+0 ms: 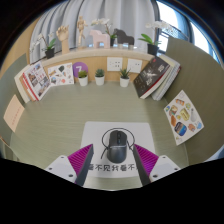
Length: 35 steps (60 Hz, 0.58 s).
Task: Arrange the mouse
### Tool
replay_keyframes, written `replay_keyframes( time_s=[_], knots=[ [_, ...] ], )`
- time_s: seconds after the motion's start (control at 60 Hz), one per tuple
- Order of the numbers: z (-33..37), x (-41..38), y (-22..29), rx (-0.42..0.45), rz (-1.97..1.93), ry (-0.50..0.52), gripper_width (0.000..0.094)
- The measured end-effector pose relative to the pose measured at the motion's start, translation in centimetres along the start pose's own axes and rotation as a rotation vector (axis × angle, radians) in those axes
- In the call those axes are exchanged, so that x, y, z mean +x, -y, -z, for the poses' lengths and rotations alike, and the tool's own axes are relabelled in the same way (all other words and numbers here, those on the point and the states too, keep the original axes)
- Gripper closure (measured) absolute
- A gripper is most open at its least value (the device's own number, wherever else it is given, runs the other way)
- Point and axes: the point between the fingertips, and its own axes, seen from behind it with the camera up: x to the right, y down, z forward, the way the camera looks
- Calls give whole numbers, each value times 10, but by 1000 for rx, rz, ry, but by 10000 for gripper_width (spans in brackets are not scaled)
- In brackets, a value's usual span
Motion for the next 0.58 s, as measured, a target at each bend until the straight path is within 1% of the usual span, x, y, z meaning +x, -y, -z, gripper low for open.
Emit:
replay_keyframes(
  time_s=[0.133, 0.3, 0.45, 0.583],
  knots=[
    [68, -13, 18, 91, -19, -19, 149],
    [135, -37, 26, 191, -20, -19, 149],
    [171, -68, 20, 239, -10, 1, 149],
    [185, -95, 18, 265, 10, 24, 149]
  ],
)
